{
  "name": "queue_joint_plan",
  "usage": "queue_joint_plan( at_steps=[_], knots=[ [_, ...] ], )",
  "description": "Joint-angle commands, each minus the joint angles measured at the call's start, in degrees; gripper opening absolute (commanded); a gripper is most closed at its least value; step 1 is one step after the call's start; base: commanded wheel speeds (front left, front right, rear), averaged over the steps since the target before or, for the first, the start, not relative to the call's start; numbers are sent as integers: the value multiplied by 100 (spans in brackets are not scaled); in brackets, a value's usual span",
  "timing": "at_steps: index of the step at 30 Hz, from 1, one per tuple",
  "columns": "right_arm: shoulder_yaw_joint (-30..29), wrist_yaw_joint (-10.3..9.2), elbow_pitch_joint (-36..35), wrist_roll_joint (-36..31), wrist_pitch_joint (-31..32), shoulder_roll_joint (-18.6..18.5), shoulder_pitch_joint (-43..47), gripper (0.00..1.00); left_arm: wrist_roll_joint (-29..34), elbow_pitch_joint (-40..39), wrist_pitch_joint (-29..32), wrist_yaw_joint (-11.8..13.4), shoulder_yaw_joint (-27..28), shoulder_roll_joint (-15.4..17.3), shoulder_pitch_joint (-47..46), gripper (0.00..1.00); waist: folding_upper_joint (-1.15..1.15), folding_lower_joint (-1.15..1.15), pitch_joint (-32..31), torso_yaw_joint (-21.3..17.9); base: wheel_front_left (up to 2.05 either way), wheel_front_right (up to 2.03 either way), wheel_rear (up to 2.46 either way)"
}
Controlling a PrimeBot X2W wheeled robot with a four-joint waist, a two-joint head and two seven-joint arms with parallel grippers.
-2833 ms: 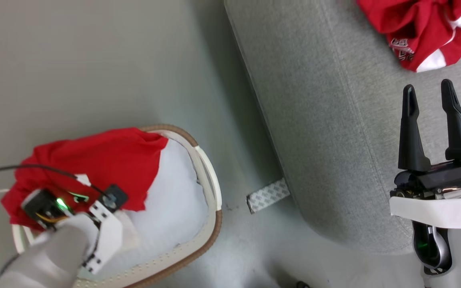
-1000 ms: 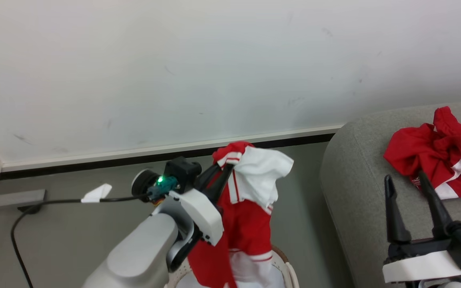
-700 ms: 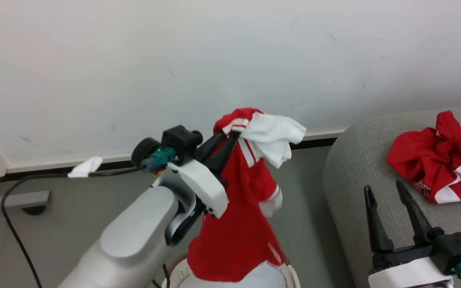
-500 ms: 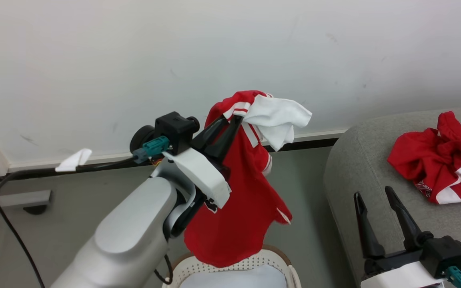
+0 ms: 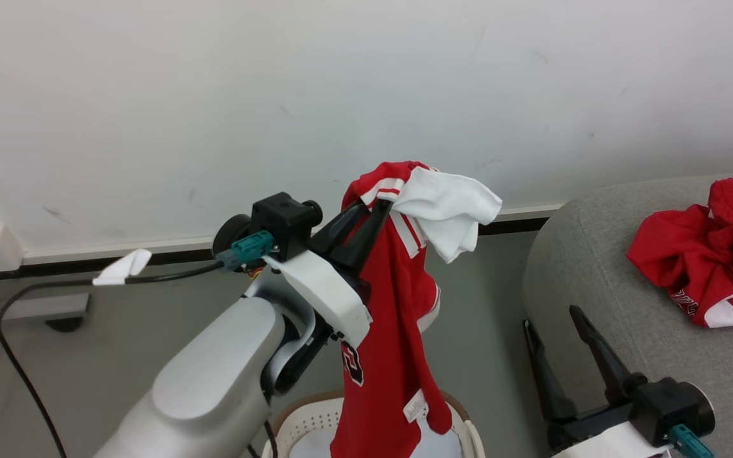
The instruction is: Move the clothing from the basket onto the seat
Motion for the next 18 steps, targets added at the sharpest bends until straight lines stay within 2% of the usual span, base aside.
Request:
queue_joint_plan(
  at_steps=[1,11,18],
  knots=[
    [86,-15,43,45,-11,-14,-59,100,-84,-16,-5,0,-3,24,68,0,0,0,-2,16,0,0,0],
    [1208,-14,434,382,-11,-20,-315,100,-132,-120,61,-42,-197,-172,163,0,0,0,-45,243,0,0,0],
    [1644,-14,1040,625,-11,-19,-701,100,-145,-253,160,-144,-463,-386,239,0,0,0,-76,592,0,0,0]
  ],
)
